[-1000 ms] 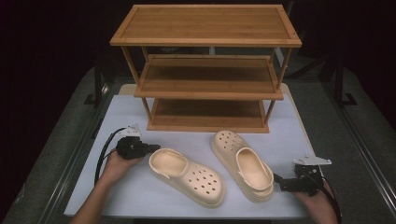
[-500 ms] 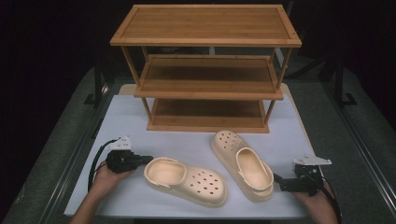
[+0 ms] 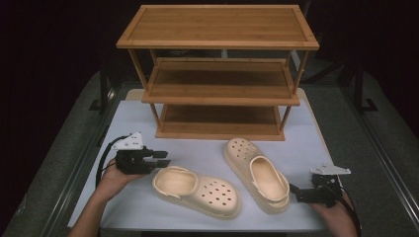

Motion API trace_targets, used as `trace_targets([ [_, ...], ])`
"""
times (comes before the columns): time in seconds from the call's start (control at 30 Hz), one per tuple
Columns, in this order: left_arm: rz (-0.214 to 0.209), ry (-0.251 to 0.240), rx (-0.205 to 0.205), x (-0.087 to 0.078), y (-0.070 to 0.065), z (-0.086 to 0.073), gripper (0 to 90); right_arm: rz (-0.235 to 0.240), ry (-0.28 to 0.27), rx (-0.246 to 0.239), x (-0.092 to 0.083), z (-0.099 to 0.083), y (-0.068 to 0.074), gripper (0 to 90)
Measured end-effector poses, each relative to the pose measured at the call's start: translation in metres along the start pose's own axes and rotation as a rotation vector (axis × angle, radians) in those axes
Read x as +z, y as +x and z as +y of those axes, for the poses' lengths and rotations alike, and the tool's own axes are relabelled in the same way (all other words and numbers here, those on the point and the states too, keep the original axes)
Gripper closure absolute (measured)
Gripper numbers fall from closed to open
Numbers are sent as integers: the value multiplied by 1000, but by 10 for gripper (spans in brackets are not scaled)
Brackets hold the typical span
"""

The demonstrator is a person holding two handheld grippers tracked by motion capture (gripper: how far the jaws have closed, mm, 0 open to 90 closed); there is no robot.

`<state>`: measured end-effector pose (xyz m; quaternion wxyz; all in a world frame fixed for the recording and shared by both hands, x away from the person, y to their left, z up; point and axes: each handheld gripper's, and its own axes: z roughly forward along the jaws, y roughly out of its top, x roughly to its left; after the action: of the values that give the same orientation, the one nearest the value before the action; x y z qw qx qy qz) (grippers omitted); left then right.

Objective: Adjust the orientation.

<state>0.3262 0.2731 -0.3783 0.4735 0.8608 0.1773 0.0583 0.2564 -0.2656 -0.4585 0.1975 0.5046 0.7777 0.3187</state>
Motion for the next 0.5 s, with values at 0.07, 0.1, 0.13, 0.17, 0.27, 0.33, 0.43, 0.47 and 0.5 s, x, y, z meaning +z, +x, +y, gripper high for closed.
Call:
trace_targets([
  [0.07, -40, 11, 24, 11, -8, 8, 584, 0, -1, 0, 0, 0, 0, 32],
  [0.1, -52, 19, 40, 14, -10, 10, 578, 0, -1, -1, 0, 0, 0, 32],
  [0.13, -64, 24, 48, 18, -13, 12, 578, 0, 0, 0, 0, 0, 0, 32],
  [0.17, -64, 24, 48, 18, -13, 12, 577, 0, 0, 0, 0, 0, 0, 32],
  [0.27, -98, 38, 85, 27, -22, 20, 576, 0, 0, 1, 0, 0, 0, 32],
  [0.33, -110, 48, 101, 31, -26, 22, 576, 1, 0, 1, 0, 0, 0, 32],
  [0.43, -118, 67, 110, 36, -29, 23, 577, 0, 0, 1, 0, 0, 0, 32],
  [0.47, -121, 84, 119, 40, -30, 22, 577, 1, -1, 1, 0, 0, 0, 32],
  [0.5, -121, 84, 119, 40, -30, 22, 579, 1, -1, 1, 0, 0, 0, 32],
])
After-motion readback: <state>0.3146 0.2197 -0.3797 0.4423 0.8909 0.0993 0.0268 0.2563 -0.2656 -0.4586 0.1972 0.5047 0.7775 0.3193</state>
